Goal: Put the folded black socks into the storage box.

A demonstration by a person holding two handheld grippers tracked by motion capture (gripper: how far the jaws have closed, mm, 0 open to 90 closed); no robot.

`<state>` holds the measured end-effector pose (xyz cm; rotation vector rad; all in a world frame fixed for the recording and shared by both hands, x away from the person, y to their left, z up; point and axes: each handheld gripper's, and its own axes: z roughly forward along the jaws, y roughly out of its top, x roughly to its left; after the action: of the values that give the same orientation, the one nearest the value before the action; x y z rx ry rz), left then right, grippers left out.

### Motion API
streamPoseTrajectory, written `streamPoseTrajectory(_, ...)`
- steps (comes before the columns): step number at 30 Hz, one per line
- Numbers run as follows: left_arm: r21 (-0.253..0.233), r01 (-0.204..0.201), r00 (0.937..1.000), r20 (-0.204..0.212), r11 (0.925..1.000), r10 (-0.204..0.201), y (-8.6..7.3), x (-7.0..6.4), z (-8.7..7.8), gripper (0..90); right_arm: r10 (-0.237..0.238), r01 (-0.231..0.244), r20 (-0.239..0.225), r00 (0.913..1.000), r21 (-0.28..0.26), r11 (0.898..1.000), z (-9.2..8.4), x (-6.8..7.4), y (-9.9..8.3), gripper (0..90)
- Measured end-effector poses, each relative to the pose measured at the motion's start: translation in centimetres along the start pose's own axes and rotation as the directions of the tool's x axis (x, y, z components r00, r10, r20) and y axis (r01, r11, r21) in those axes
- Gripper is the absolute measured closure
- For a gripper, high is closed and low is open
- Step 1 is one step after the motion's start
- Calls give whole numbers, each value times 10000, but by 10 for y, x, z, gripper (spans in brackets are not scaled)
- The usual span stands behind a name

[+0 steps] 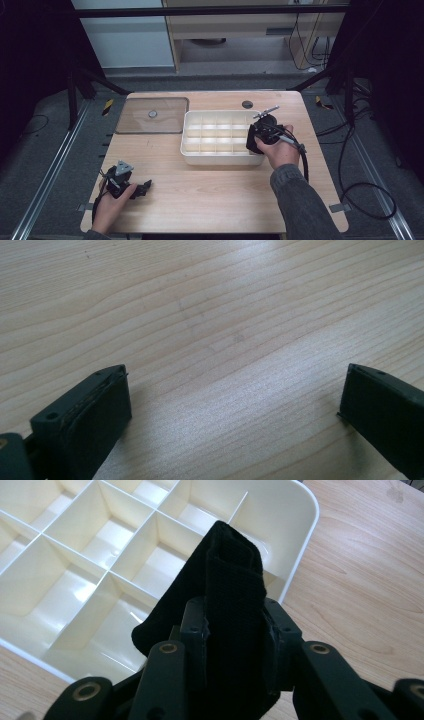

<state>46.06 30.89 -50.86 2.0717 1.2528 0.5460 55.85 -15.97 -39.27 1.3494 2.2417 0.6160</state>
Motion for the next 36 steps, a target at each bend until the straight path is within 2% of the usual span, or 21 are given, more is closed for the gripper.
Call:
streamPoseTrajectory(8,28,-26,10000,4,10000,26,0,0,0,0,138,-138,69,9999,48,9999,-1,-2,0,682)
streamPoseTrajectory(15,28,-22,10000,5,10000,22,0,0,0,0,64,-65,115,9999,94,9999,-1,-1,0,682)
streamPoseTrajectory(24,23,-22,10000,0,10000,22,0,0,0,0,-107,102,243,9996,206,9997,1,2,0,682)
streamPoseTrajectory(36,28,-23,10000,6,10000,23,0,0,0,0,-621,599,552,9965,412,9974,7,9,-3,682)
